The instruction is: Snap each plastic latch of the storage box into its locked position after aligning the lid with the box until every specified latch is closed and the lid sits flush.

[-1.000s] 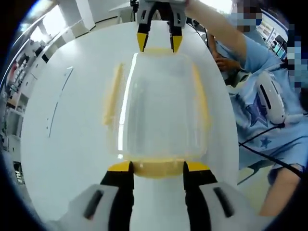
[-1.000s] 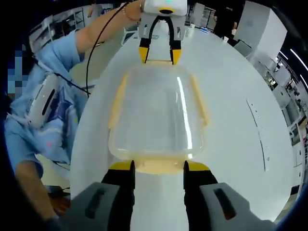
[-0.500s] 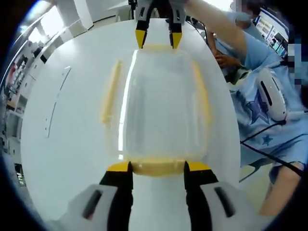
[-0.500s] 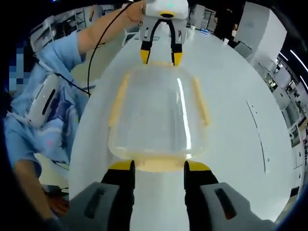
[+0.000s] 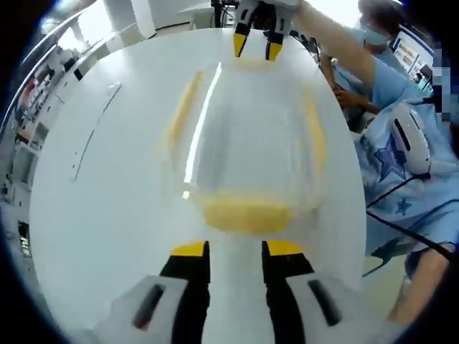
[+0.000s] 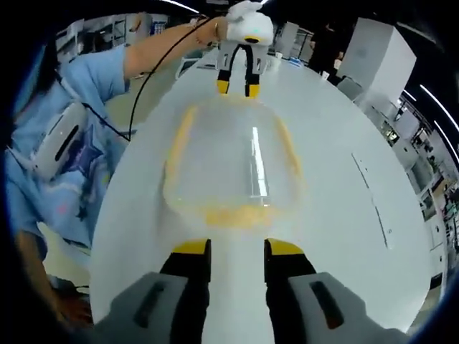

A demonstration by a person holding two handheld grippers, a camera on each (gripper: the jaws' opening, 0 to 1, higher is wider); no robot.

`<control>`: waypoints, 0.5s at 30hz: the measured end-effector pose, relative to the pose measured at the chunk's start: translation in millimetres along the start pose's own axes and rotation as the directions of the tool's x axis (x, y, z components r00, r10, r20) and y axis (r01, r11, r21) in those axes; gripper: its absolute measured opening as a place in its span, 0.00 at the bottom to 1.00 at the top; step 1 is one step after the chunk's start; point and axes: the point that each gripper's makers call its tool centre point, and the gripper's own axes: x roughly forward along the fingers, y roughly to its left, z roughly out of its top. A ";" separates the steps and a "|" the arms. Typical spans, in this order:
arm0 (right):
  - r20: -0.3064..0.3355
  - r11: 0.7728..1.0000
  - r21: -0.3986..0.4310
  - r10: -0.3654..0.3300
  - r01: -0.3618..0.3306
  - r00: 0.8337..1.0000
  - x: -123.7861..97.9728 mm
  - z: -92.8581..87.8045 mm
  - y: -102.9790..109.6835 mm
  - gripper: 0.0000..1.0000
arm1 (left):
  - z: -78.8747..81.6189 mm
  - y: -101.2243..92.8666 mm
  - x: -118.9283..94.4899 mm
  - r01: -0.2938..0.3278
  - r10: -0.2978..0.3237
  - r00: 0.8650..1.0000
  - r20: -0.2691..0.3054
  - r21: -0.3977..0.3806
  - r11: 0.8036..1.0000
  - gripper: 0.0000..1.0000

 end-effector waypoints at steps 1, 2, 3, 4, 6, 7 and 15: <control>0.029 1.000 0.007 -0.017 0.017 0.999 -3.0 1.3 -0.5 0.27 | 0.8 0.8 -4.0 0.003 -0.002 1.000 0.028 -0.027 1.000 0.27; 0.047 0.999 0.012 -0.035 0.034 0.998 -5.2 1.3 0.5 0.26 | 3.2 2.5 -8.5 -0.002 0.005 0.998 0.061 -0.042 0.999 0.27; 0.066 0.999 0.011 -0.050 0.049 0.997 -7.6 1.7 0.4 0.24 | 7.5 4.8 -13.0 -0.022 0.026 0.995 0.095 -0.038 0.999 0.26; 0.083 0.998 0.014 -0.063 0.062 0.995 -9.2 1.9 1.0 0.24 | 13.7 7.9 -18.4 -0.047 0.050 0.989 0.137 -0.020 0.999 0.25; 0.125 0.995 0.020 -0.095 0.093 0.988 -12.4 3.3 0.2 0.23 | 34.4 7.9 -29.6 -0.079 0.079 0.967 0.242 -0.009 0.997 0.20; 0.137 0.995 0.024 -0.102 0.100 0.985 -13.4 3.8 0.1 0.22 | 40.9 6.2 -32.2 -0.080 0.080 0.960 0.268 -0.012 0.997 0.18; 0.305 0.980 0.072 -0.197 0.183 0.932 -21.7 31.9 -9.4 0.15 | 110.9 -24.1 -10.3 -0.057 0.027 0.985 0.172 0.173 0.983 0.10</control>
